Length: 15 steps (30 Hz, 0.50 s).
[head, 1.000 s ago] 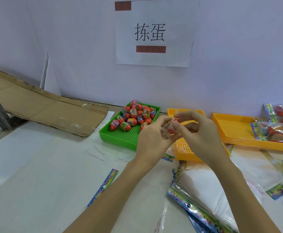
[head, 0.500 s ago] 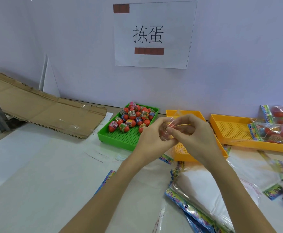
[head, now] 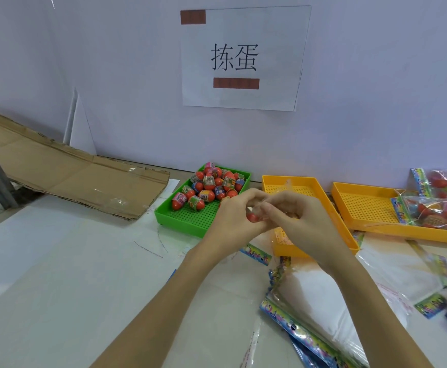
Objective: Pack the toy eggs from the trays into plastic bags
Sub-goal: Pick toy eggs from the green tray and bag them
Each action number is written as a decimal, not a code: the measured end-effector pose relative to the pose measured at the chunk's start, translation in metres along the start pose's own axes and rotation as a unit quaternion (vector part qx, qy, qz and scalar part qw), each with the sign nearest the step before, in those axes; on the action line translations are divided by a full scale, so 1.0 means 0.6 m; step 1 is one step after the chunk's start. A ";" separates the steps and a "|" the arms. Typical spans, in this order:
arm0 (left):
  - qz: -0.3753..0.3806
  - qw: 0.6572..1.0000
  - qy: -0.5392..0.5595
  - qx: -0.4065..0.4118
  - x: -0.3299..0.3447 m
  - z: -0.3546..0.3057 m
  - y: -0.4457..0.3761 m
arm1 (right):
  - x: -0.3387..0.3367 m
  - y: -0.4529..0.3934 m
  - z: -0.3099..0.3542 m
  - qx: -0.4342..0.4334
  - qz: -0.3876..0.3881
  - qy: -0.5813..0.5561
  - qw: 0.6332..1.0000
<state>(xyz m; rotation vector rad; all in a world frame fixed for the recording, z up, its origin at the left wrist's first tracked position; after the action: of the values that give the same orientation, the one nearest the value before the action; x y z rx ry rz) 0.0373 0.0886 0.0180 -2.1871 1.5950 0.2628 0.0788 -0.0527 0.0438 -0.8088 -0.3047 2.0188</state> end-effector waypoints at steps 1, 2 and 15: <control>0.009 1.000 0.009 -0.009 0.000 0.001 0.000 | -0.005 -0.001 0.002 -0.009 -0.014 0.021 1.000; 0.014 1.000 0.018 -0.016 0.000 0.001 0.000 | -0.011 -0.001 0.002 -0.020 -0.034 0.039 0.998; 0.004 0.970 0.175 -0.171 0.008 0.023 0.003 | 0.023 -0.024 0.070 -0.131 -0.093 0.165 0.973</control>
<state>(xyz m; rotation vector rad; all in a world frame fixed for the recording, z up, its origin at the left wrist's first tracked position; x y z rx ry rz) 0.0386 0.0900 0.0032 -2.6054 1.8600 0.1690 0.0564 -0.0293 0.0769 -1.2156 -0.4424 1.6565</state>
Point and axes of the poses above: each hand's wrist, its own y-axis away from the middle knuckle, its own x-axis out of the palm, z = x × y, the point moved 5 cm from there along -y, towards the middle knuckle, and after that the axes turned 12 degrees about -x, right-handed, at the moved point
